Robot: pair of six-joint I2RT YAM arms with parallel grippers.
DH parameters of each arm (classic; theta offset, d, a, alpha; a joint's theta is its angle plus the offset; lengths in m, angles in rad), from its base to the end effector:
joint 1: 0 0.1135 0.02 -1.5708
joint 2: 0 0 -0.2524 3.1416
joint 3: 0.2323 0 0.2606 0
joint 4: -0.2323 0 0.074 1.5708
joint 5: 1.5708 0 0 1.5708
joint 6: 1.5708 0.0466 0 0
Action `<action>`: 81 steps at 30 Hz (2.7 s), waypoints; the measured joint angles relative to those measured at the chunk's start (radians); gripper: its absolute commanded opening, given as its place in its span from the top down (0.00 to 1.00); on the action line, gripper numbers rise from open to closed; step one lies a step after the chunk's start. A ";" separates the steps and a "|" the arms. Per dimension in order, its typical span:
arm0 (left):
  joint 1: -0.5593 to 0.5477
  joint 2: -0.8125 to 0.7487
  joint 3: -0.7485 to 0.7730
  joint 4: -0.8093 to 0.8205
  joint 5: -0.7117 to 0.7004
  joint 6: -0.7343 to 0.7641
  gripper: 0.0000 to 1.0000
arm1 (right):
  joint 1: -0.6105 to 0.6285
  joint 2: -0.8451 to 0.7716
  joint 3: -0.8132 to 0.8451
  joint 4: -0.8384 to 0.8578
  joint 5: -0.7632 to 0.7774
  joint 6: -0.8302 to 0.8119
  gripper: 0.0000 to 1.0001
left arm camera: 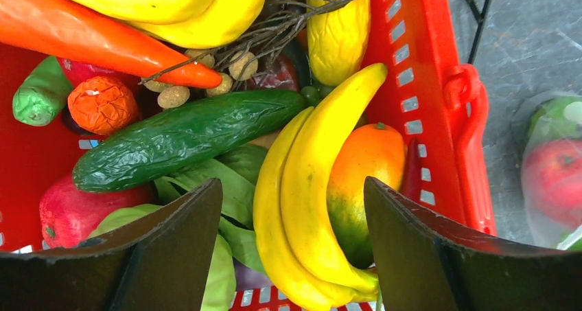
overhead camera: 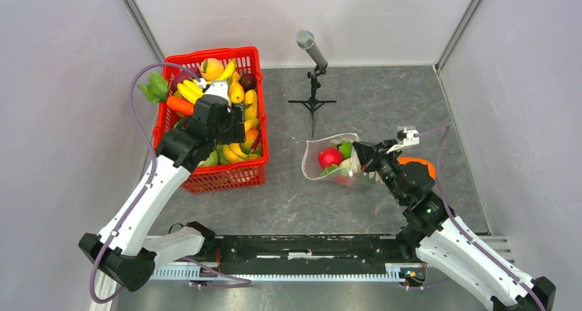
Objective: Place the food in the zip-top bag and seal the zipper
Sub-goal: Pick up the fake fruit from the bin, then place the fake fruit in the zipper food storage bag.
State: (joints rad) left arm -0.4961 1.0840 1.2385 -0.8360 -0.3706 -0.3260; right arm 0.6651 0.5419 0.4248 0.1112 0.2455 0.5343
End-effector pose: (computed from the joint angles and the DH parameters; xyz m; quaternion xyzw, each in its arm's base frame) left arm 0.2142 -0.0968 0.3609 -0.0036 0.8908 -0.0165 0.4540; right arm 0.1501 0.1033 0.2729 0.0401 0.7080 0.3232 0.6266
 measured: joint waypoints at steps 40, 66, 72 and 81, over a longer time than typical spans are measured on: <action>0.026 -0.150 -0.071 0.040 -0.214 0.037 0.71 | 0.000 0.020 0.013 0.000 -0.019 0.000 0.99; 0.027 -0.151 -0.091 0.286 0.667 0.024 0.79 | 0.000 0.025 0.013 0.002 -0.030 0.002 0.99; -0.044 -0.026 -0.089 0.287 0.783 0.016 0.79 | 0.000 0.025 0.013 0.008 -0.044 0.003 0.99; -0.214 0.173 -0.021 0.278 0.753 -0.032 0.79 | 0.000 0.038 0.013 0.036 -0.116 -0.001 0.99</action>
State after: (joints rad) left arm -0.7105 1.2568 1.2179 -0.5583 0.3828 -0.3576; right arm 0.6647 0.5800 0.4377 0.1471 0.1291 0.5335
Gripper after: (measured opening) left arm 0.483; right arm 0.012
